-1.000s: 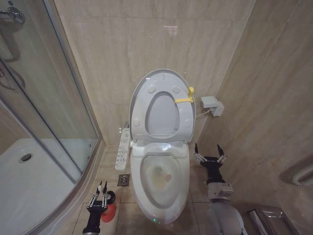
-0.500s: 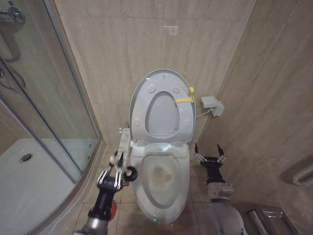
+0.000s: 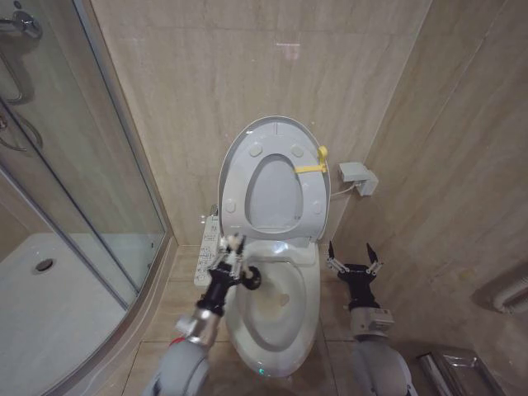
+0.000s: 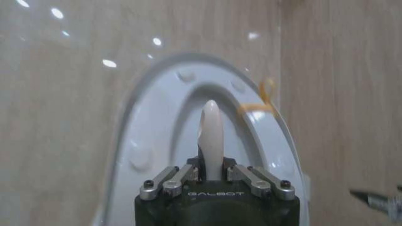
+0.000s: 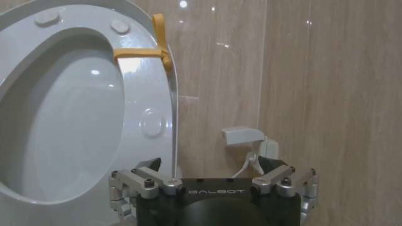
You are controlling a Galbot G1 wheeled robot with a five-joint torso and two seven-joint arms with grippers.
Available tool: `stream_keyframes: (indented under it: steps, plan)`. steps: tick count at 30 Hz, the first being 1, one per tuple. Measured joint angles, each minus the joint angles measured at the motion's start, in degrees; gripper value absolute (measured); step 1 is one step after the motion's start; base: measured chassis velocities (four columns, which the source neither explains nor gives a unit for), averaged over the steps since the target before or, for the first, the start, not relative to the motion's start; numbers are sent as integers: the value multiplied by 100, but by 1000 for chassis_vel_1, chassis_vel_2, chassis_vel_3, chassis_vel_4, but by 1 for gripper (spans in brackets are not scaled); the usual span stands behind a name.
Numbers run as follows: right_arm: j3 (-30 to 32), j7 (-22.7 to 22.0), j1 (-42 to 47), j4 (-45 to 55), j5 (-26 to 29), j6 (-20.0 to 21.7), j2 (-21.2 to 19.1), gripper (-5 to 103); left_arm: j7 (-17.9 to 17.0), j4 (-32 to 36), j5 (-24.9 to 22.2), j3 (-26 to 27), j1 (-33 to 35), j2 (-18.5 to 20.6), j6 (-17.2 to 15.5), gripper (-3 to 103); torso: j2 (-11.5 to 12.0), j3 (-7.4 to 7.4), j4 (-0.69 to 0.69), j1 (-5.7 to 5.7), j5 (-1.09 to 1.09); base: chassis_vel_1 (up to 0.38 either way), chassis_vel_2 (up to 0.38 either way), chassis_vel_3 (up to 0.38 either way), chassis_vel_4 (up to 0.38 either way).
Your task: Open the toilet lid, clean the toilet bowl with a toilet brush, close the toilet lid, and flush.
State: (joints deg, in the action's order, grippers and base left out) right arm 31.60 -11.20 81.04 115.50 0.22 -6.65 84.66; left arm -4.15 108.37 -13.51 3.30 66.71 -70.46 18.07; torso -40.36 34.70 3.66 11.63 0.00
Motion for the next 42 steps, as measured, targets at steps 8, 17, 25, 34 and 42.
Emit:
stream_keyframes:
  steps: [8,17,25,34,42]
  plan:
    - [0,0,0,0,0,0,0,100,0,-1931,-152,-927,-1463,-278,238,20,0,0,0,0,1,0,0,0,0]
    - [0,0,0,0,0,0,0,100,90,-3614,-142,-1549,-2044,-737,726,20,0,-1,1,0,1,0,0,0,0]
    - [0,0,0,0,0,0,0,100,138,-4397,162,-1533,-2141,-1042,1047,20,0,-1,0,0,0,0,0,0,0]
    - [0,0,0,0,0,0,0,100,239,-4201,445,-1426,-2251,-1140,1061,20,0,-1,0,0,1,0,0,0,0]
    - [0,0,0,0,0,0,0,100,238,-4028,449,-1593,-2311,-1398,1001,20,-1,-1,1,-1,0,0,0,0,0]
